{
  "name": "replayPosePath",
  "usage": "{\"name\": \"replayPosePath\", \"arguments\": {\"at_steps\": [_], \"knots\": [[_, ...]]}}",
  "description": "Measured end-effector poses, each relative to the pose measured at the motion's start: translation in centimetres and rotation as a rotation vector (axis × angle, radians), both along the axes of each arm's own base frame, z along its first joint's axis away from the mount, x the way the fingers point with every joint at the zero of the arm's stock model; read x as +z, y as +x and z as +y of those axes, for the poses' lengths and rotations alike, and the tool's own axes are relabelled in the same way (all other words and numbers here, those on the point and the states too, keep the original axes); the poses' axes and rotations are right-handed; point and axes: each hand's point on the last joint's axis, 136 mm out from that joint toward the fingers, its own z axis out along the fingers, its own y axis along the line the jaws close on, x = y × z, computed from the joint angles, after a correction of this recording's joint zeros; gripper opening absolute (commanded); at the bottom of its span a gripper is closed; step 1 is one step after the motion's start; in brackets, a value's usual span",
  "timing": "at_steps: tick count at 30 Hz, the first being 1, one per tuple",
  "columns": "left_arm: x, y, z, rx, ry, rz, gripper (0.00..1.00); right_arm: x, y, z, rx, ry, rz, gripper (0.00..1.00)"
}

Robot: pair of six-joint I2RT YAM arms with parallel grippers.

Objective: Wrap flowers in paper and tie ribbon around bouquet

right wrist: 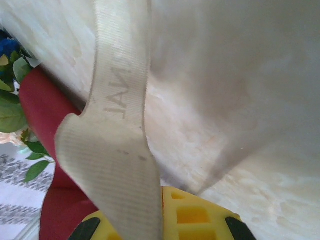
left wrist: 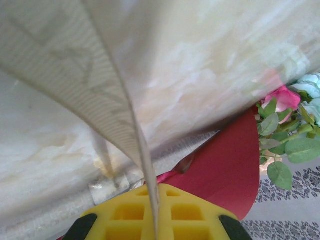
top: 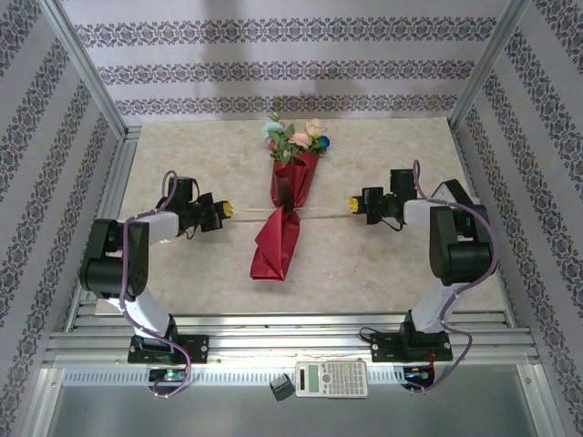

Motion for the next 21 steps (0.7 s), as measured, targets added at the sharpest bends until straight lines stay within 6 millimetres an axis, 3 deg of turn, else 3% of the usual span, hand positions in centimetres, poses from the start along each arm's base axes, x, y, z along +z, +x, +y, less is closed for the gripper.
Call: {"name": "replayPosePath", "arguments": {"at_steps": [5, 8, 16, 21], "knots": [[0.9, 0.7, -0.6, -0.012, 0.069, -0.012, 0.00, 0.9, 0.2, 0.1, 0.045, -0.125, -0.013, 0.00], [2.8, 1.7, -1.6, -0.038, 0.101, -0.055, 0.00, 0.5, -0.5, 0.3, 0.068, -0.172, 0.006, 0.00], [8.0, 3.4, -6.3, -0.133, 0.102, -0.173, 0.00, -0.8, -2.6, 1.7, 0.145, -0.235, 0.059, 0.02], [9.9, 3.3, -8.3, -0.192, 0.112, -0.194, 0.00, -1.5, -3.1, 2.0, 0.174, -0.248, 0.080, 0.07]]}}
